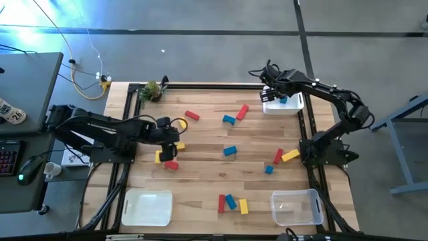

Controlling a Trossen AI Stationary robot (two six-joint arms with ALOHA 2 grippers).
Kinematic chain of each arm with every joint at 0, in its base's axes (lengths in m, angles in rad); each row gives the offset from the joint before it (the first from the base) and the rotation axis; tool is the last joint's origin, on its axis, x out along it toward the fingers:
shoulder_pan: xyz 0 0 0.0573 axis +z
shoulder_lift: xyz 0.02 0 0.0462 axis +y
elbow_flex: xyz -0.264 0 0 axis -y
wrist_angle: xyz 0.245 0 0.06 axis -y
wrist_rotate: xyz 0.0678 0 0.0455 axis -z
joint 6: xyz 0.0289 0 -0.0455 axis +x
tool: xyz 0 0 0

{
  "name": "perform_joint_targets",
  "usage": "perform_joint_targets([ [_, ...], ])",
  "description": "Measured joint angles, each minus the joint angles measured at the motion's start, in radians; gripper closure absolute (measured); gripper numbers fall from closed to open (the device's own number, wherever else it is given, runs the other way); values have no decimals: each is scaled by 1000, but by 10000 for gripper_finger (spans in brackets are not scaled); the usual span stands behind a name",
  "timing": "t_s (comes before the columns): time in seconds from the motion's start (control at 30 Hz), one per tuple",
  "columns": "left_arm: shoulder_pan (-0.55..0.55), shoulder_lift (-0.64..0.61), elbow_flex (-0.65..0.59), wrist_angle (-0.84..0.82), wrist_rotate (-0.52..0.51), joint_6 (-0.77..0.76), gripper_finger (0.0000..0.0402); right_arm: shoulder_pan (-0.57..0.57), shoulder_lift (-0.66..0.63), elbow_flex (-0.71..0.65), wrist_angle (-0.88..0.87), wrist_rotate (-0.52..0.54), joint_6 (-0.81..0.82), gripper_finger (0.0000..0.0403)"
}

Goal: Sort & place blocks by color
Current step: Put the yellow block into the bottom white bin

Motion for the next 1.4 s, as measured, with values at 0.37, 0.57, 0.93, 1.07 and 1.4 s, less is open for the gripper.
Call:
perform_joint_targets([
  [0.37,106,140,0,3,151,28,199,48,-107,0,62,-127,-10,174],
  [0.57,113,205,0,16,166,28,199,118,-163,0,85,-153,-7,174],
  [0.93,113,313,0,66,181,26,199,262,-191,1,98,-170,11,174],
  [1.07,113,329,2,67,181,27,201,320,-195,1,98,-174,28,174],
  [1.4,113,325,1,71,219,96,308,498,-195,1,97,-197,116,174],
])
